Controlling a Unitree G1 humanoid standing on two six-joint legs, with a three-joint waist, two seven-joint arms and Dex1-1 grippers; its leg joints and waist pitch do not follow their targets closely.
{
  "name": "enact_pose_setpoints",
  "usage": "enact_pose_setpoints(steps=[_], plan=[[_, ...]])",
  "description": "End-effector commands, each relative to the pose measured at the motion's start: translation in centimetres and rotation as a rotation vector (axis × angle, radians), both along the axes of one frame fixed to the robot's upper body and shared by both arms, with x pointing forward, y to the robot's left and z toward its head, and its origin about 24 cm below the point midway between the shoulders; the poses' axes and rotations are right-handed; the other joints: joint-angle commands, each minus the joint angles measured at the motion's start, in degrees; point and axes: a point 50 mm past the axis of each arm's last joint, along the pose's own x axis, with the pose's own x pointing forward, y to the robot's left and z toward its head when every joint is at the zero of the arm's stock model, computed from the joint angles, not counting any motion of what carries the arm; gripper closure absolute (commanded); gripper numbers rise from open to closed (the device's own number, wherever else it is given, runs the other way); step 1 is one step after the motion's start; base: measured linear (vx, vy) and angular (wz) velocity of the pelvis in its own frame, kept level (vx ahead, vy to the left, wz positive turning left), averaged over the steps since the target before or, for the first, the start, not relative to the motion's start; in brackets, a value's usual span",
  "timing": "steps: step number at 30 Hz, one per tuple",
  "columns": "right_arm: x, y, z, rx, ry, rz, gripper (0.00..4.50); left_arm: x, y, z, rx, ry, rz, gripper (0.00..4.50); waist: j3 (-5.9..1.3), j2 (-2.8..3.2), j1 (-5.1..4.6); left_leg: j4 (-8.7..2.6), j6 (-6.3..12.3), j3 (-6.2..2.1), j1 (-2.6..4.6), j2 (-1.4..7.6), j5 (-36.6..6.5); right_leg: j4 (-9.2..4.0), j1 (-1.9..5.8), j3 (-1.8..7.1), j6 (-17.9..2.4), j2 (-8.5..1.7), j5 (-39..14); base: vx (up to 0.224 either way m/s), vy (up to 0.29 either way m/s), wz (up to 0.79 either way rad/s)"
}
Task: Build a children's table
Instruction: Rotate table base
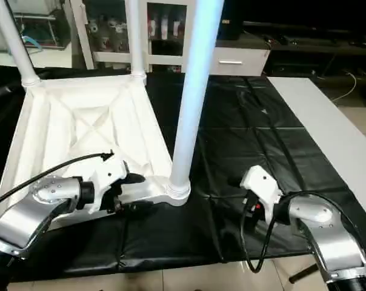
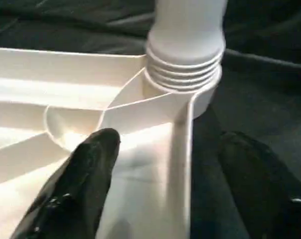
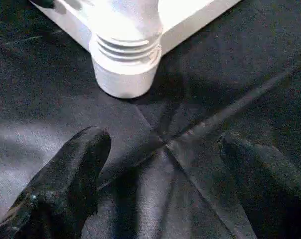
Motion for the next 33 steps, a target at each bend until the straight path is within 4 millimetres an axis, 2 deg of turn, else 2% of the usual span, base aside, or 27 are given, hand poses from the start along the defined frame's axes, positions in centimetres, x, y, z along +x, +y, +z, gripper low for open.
enact_pose_setpoints(steps=[1, 2, 5, 7, 9, 13, 18, 21, 23, 26, 30, 33], plan=[[-0.4, 1.3, 0.7, 0.031, 0.014, 0.057, 0.53, 0.3, -0.3, -0.4, 0.011, 0.023, 0.033, 1.22, -3.14, 0.06, 0.13, -4.57, 1.83, -1.71, 0.25, 2.43, -15.69, -5.64, 1.88, 2.87, -7.02, -3.71, -24.88, 0.0, 0.0, 0.0], [-0.6, 1.9, 0.8, 0.048, 0.026, 0.084, 0.53, 0.2, -0.4, -0.7, 0.018, 0.039, 0.038, 1.27, -3.23, 0.19, 0.2, -4.61, 2.07, -1.72, 0.21, 2.52, -14.94, -5.36, 1.99, 2.87, -7.68, -3.67, -22.35, 0.0, 0.0, 0.0], [-0.8, 2.4, 0.9, 0.059, 0.034, 0.105, 0.53, 0.1, -0.5, -1.0, 0.033, 0.053, 0.035, 1.49, -3.38, 0.2, 0.34, -4.62, 2.19, -1.68, 0.17, 2.56, -13.56, -4.97, 2.18, 2.95, -8.76, -3.67, -18.99, 0.0, 0.0, 0.0], [-0.8, 2.6, 1.0, 0.062, 0.035, 0.11, 0.53, 0.0, -0.5, -1.2, 0.05, 0.059, 0.033, 1.65, -3.32, 0.19, 0.41, -4.61, 2.36, -1.61, 0.15, 2.58, -13.25, -5.0, 2.18, 3.01, -9.3, -3.79, -18.41, 0.0, 0.0, 0.0], [-0.8, 3.2, 1.0, 0.068, 0.033, 0.117, 0.53, -0.6, -0.6, -1.7, 0.082, 0.082, 0.0, 1.78, -3.26, 0.0, 0.56, -4.6, 2.17, -1.55, 0.17, 2.52, -13.65, -5.11, 2.19, 3.01, -9.29, -3.85, -19.43, 0.0, 0.0, 0.0], [-0.7, 3.2, 1.0, 0.062, 0.031, 0.117, 0.53, -0.5, -0.6, -2.0, 0.108, 0.072, 0.003, 2.07, -3.05, 0.13, 0.63, -4.78, 1.41, -1.71, 0.29, 2.55, -15.21, -5.38, 2.08, 2.99, -8.05, -3.94, -22.68, 0.0, 0.0, 0.0], [-0.8, 3.4, 1.2, 0.062, 0.045, 0.121, 0.53, -0.4, -0.4, -2.5, 0.137, 0.104, -0.001, 2.55, -3.12, 0.08, 0.64, -4.75, 1.26, -1.76, 0.36, 2.47, -15.21, -5.46, 2.09, 2.98, -7.39, -3.95, -23.35, 0.0, 0.0, 0.0], [-0.8, 3.4, 1.2, 0.062, 0.049, 0.122, 0.53, -0.7, 0.0, -2.6, 0.154, 0.136, -0.023, 2.66, -3.19, 0.45, 0.69, -4.77, 1.17, -1.78, 0.37, 2.44, -15.05, -5.42, 2.1, 3.01, -7.63, -3.97, -22.58, 0.0, 0.0, 0.0], [-0.9, 3.4, 1.2, 0.061, 0.05, 0.121, 0.53, -1.0, 0.2, -2.6, 0.154, 0.157, -0.032, 2.96, -3.23, 0.41, 0.51, -4.82, 1.05, -1.83, 0.3, 2.47, -14.93, -5.25, 2.22, 3.0, -7.95, -3.97, -21.78, 0.0, 0.0, 0.0], [-1.0, 3.2, 1.1, 0.055, 0.048, 0.114, 0.53, -1.6, 0.6, -2.4, 0.129, 0.211, -0.055, 3.11, -3.27, 0.58, 0.31, -4.76, 1.1, -1.81, 0.24, 2.41, -14.72, -5.11, 2.3, 3.0, -8.53, -4.01, -21.44, 0.0, 0.0, 0.0], [-1.0, 3.2, 1.0, 0.052, 0.049, 0.108, 0.53, -1.8, 0.6, -2.6, 0.127, 0.229, -0.058, 3.55, -3.19, 0.74, 0.16, -4.75, 1.12, -1.71, 0.4, 2.42, -15.34, -5.29, 2.11, 3.0, -8.96, -3.85, -21.53, 0.0, 0.0, 0.0], [-1.0, 3.2, 1.0, 0.052, 0.049, 0.106, 0.53, -1.8, 0.5, -2.7, 0.127, 0.234, -0.061, 3.64, -3.17, 0.89, 0.14, -4.83, 0.86, -1.82, 0.4, 2.41, -15.91, -5.34, 2.18, 2.95, -8.63, -3.87, -22.25, 0.0, 0.0, 0.0]])
